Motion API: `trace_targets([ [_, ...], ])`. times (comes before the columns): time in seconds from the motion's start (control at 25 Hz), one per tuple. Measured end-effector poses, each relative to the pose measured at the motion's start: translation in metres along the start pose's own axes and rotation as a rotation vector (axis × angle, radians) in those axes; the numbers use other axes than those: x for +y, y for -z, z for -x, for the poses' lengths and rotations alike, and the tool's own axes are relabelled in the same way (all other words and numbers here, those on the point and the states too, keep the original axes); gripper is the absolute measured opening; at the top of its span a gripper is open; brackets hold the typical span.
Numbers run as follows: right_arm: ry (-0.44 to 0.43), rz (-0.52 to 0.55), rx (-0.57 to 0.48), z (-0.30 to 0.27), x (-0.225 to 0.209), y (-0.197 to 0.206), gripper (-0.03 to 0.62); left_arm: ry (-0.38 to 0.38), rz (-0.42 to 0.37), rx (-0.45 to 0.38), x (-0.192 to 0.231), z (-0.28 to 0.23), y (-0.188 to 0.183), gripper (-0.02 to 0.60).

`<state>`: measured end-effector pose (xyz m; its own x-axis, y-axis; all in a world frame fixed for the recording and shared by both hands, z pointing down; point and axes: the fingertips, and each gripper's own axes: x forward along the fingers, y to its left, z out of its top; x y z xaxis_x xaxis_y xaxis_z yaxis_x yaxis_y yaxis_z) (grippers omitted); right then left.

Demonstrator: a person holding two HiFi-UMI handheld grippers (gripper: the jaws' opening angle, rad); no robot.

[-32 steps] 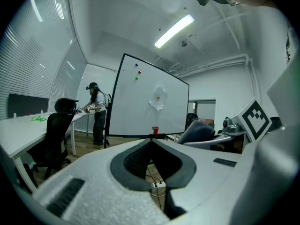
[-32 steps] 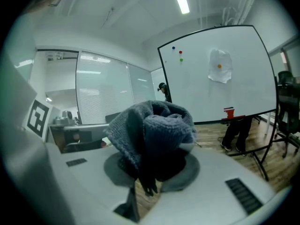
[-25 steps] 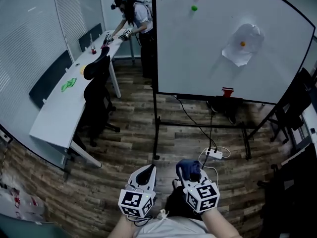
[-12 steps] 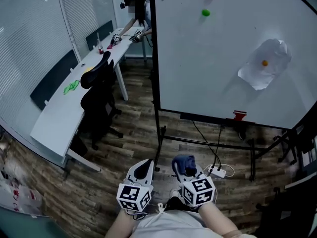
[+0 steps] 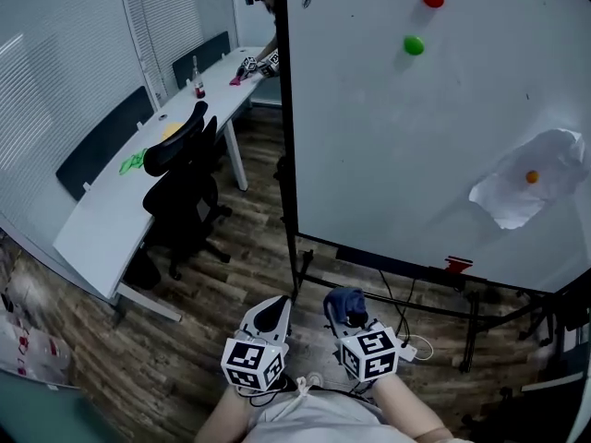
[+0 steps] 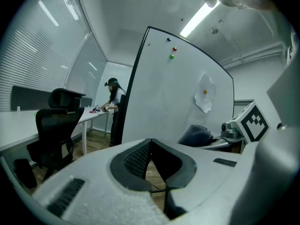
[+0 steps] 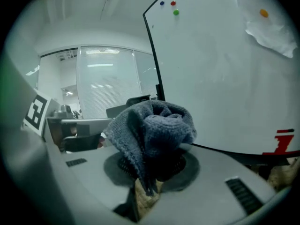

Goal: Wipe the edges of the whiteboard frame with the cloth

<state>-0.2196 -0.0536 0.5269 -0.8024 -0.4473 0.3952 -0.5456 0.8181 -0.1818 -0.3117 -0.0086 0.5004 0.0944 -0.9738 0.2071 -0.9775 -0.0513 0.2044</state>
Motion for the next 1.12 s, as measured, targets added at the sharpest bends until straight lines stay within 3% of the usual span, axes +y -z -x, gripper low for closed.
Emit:
trace_targets([
  [0.2,-0.002,0.004,0.030,-0.037,-0.005,-0.006,0.076,-0.014,0.021,0.016,0.032,-0.023,-0.002,0.018],
  [0.4,0.032,0.018,0.036,-0.081,-0.009,-0.018,0.077,0.029,0.007,0.034,0.063,-0.051,-0.009,0.018],
  [0.56,0.057,-0.063,0.047,-0.119,-0.012,-0.024,0.075,0.066,-0.011,0.053,0.093,-0.073,-0.015,0.018],
  [0.84,0.155,-0.082,0.094,-0.191,-0.027,-0.019,0.076,0.112,-0.028,0.087,0.148,-0.104,-0.021,0.018],
  [1.12,0.244,-0.086,0.162,-0.241,-0.048,0.004,0.077,0.168,-0.052,0.137,0.178,-0.132,-0.011,0.018],
])
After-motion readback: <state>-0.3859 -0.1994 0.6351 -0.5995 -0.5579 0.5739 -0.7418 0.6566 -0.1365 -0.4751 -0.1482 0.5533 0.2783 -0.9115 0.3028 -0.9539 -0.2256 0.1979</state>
